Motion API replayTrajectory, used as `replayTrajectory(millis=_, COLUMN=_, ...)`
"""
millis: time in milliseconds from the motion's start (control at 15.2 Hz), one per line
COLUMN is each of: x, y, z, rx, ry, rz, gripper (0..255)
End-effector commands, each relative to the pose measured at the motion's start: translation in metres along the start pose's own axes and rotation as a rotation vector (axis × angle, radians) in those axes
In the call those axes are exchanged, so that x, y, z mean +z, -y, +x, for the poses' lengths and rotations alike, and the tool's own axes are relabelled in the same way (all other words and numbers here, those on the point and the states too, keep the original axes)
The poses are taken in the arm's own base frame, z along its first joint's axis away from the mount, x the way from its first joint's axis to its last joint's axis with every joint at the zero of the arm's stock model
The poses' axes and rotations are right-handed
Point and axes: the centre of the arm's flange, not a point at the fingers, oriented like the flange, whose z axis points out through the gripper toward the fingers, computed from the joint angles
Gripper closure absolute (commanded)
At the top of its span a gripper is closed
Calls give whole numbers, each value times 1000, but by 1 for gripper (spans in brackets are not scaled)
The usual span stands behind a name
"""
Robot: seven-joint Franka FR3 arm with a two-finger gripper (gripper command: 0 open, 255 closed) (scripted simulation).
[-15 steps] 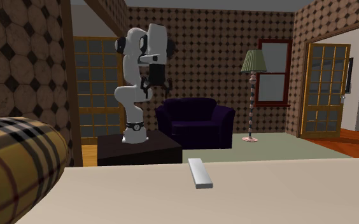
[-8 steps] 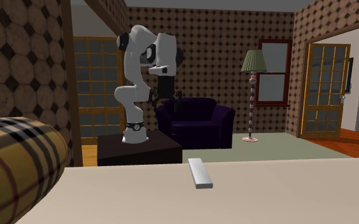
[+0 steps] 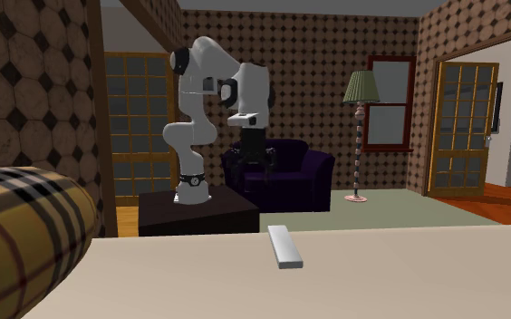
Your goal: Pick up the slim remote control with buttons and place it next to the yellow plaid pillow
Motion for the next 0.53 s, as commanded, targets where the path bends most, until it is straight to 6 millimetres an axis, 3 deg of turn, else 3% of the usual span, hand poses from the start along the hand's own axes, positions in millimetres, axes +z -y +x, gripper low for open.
replayTrajectory(millis=0, x=17, y=8, z=21, rx=1, ry=-4, rz=1, gripper=0)
replayTrajectory(millis=462, x=70, y=39, z=88, rx=3, ry=-13, rz=4, gripper=0)
